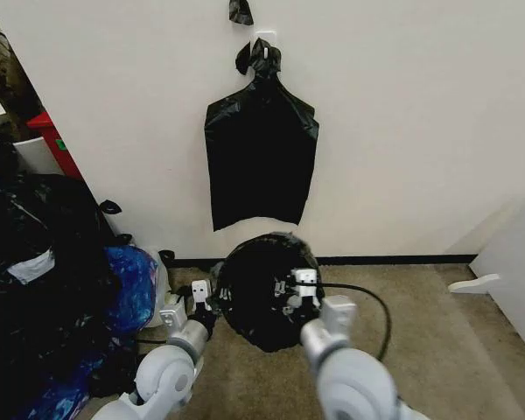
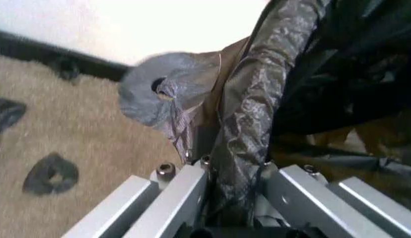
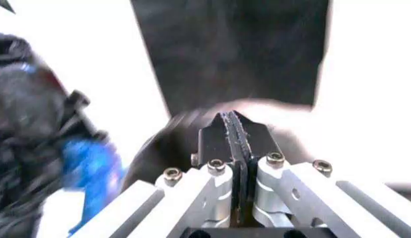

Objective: Place the garbage bag over the trash bin.

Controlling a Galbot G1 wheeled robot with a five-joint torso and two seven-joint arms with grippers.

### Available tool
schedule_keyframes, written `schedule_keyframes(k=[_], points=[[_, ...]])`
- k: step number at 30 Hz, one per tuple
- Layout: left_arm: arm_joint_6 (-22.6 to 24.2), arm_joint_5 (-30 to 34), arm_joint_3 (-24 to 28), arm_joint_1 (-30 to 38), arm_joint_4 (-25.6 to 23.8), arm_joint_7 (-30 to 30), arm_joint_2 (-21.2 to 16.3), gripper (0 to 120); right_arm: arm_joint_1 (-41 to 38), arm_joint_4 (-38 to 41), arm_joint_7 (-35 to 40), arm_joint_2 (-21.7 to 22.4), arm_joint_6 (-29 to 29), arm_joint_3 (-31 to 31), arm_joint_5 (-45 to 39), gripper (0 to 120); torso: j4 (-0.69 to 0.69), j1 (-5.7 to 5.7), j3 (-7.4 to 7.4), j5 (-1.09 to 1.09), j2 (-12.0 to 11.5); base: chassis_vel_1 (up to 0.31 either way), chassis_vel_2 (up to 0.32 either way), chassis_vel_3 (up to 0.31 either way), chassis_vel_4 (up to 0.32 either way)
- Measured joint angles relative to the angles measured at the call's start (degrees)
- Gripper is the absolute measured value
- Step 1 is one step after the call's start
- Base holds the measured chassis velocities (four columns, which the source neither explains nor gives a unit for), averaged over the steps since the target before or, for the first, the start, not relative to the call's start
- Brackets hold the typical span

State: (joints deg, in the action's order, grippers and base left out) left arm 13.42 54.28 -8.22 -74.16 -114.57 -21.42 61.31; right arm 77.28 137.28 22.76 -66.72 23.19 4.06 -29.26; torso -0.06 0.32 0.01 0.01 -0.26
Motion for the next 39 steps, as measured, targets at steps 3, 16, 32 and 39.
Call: schedule_keyframes(k=[3,16,32,39], points=[[1.38,1.06,-0.13,-0.69,-0.89,-1.37,-0.24,0,0.84,-1.50,-5.42,1.15,-4.55,3.56,4.88,0,0.00,0.00,0.00,0.02,0.00,0.000,0.000,0.000,0.000],[12.59,25.15,1.30,1.83,-6.99,-14.86,-3.69,0,16.34,-13.71,-26.07,-3.92,-30.10,32.76,16.80,10,0.01,0.00,0.01,0.01,0.00,0.000,0.000,0.000,0.000],[20.13,31.99,7.21,11.27,-4.90,-25.33,-4.40,19,18.86,-16.01,-25.04,-10.62,-34.23,34.62,17.46,67,0.03,0.00,0.01,0.00,0.00,0.000,0.000,0.000,0.000],[19.92,31.41,8.80,12.99,-3.60,-25.15,-4.08,44,18.89,-15.32,-24.29,-11.16,-34.04,34.95,17.12,90,0.03,0.00,0.01,0.00,0.00,0.000,0.000,0.000,0.000]])
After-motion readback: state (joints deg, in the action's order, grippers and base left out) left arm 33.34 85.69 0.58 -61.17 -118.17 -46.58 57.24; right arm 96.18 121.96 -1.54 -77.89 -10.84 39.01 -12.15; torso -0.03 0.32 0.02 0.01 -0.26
